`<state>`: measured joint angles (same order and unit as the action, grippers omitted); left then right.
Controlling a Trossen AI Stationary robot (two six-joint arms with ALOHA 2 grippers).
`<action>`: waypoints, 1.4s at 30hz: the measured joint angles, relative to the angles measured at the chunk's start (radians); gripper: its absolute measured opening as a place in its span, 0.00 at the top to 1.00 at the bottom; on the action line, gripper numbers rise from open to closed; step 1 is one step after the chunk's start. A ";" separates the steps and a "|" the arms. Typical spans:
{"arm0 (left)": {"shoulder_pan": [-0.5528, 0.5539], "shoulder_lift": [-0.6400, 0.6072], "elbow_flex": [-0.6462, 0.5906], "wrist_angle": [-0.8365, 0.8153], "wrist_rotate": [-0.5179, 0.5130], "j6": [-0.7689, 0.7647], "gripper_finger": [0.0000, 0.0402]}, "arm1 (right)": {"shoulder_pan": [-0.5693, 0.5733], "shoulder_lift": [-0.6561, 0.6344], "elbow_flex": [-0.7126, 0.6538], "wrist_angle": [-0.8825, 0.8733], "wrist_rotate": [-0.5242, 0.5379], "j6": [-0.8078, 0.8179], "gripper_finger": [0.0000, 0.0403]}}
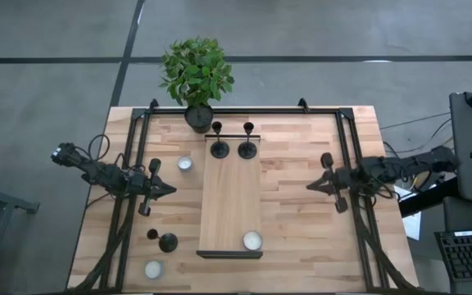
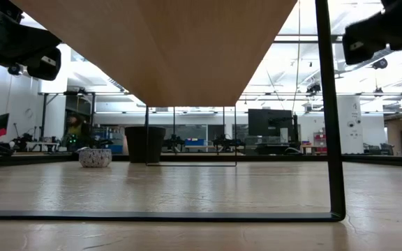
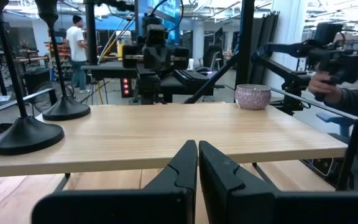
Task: Pick & Place candle stick holders
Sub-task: Put the black candle holder on the shelf
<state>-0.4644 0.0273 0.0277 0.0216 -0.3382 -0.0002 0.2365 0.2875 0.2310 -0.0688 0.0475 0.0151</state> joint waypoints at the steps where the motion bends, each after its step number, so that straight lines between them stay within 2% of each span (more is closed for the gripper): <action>1: 0.000 0.000 0.000 0.000 0.000 0.000 0.97 | -0.010 -0.024 -0.005 -0.019 -0.001 0.002 0.98; 8: 0.000 0.000 0.000 0.000 0.000 0.000 0.97 | -0.035 -0.165 -0.044 -0.089 -0.005 0.009 0.98; 12: 0.000 0.000 0.000 0.009 -0.008 0.001 0.97 | -0.035 -0.227 -0.045 -0.113 -0.058 0.054 0.98; 14: 0.002 0.001 -0.001 0.058 -0.061 -0.009 0.97 | -0.035 -0.252 -0.049 -0.112 -0.048 0.086 0.98; 18: 0.002 0.003 -0.001 0.179 -0.090 -0.065 0.97 | -0.035 -0.274 -0.050 -0.116 0.077 0.103 0.98; 23: 0.003 0.003 -0.001 0.356 -0.095 -0.165 0.97 | -0.035 -0.272 -0.048 -0.114 0.101 0.084 0.98; 26: 0.007 0.003 0.027 0.433 -0.170 -0.151 0.97 | -0.035 -0.272 -0.048 -0.115 0.102 0.087 0.98; 28: 0.007 0.004 0.075 0.353 -0.220 -0.151 0.97 | -0.035 -0.272 -0.048 -0.114 0.102 0.087 0.98; 31: 0.007 0.019 0.187 0.091 -0.303 -0.192 0.97 | -0.035 -0.272 -0.048 -0.115 0.102 0.087 0.98; 36: 0.007 0.100 0.424 -0.553 -0.451 -0.565 0.97 | -0.035 -0.272 -0.048 -0.114 0.102 0.087 0.98; 39: 0.007 0.166 0.531 -0.851 -0.432 -0.709 0.97 | -0.035 -0.272 -0.048 -0.114 0.103 0.083 0.98; 42: 0.007 0.241 0.569 -0.942 -0.317 -0.724 0.97 | -0.035 -0.272 -0.049 -0.114 0.103 0.087 0.98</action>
<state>-0.4576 0.2686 0.5963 -0.9202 -0.6548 -0.7243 0.2020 0.0152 0.1822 -0.1832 0.1501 0.1020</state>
